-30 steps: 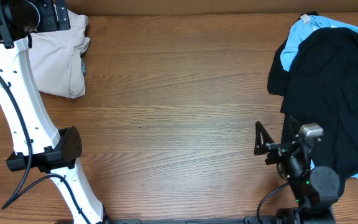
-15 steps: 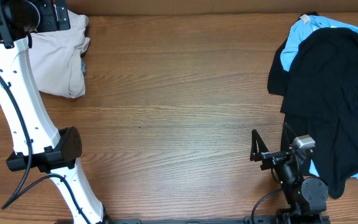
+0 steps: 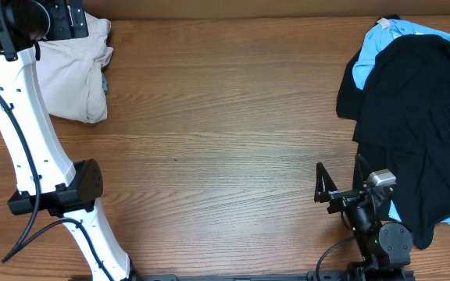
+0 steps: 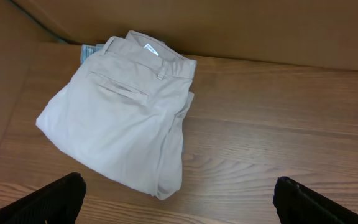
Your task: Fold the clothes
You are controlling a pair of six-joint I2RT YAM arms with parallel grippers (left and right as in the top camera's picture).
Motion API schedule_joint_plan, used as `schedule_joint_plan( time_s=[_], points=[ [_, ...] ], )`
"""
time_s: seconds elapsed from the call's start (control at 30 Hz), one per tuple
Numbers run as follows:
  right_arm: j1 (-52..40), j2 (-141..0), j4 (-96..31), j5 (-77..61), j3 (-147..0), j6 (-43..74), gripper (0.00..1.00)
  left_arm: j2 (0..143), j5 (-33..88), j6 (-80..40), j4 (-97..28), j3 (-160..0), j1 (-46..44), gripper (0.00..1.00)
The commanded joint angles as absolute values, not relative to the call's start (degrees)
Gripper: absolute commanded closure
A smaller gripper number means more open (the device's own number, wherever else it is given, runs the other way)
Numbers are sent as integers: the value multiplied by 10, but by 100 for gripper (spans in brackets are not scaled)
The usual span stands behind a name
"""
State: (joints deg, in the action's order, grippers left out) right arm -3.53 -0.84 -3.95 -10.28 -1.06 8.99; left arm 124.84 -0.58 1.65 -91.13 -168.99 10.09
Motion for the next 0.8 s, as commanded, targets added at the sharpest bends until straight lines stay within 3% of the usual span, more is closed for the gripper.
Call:
schedule_joint_plan(
  time_s=[0.0, 0.4, 0.77],
  points=[
    [-41, -2, -35, -103, -5, 89, 0, 1249, 0, 11, -911, -1689, 97, 0],
    [-41, -2, -35, -103, -5, 89, 0, 1239, 0, 11, -913, -1689, 96, 0],
    [-41, -2, -35, -103, -5, 89, 0, 1041, 0, 11, -919, -1652, 15, 0]
  ],
)
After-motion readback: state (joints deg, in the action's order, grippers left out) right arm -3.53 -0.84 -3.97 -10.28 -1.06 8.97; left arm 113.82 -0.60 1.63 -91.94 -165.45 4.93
